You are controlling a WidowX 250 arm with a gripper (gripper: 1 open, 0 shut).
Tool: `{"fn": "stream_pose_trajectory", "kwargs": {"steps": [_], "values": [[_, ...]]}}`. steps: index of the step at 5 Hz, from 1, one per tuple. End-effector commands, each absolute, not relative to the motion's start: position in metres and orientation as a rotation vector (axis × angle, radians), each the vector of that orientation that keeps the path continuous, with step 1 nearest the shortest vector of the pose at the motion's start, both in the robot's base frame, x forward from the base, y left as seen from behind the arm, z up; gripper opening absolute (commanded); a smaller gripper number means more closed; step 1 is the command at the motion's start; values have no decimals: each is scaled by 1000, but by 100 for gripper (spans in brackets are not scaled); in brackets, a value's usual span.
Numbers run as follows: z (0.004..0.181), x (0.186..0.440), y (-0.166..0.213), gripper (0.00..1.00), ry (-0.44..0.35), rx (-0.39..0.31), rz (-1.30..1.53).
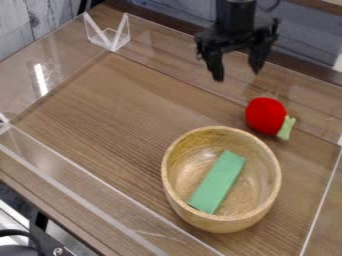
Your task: Move the red object to the right side of the table
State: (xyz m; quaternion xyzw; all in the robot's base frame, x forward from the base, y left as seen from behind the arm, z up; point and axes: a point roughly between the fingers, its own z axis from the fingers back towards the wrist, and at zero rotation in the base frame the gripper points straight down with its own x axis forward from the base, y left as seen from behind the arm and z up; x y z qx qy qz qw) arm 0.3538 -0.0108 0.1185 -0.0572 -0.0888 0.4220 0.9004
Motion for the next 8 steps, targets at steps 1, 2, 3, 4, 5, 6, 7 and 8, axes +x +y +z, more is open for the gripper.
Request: {"fn": "stream_pose_trajectory", "kwargs": {"steps": [1,2,3,4,5,6,7,8], "values": [[163,356,10,100,-282,-140,906],[163,350,31,100,-303,-124,890],[155,350,34,100,-306,-111,873],[149,353,38,100,-302,-83,898],[143,355,42,100,-298,-54,924],[123,357,46,100,-298,-31,944],[106,360,57,100,-309,-18,974],[92,360,65,100,-322,-4,1077]]}}
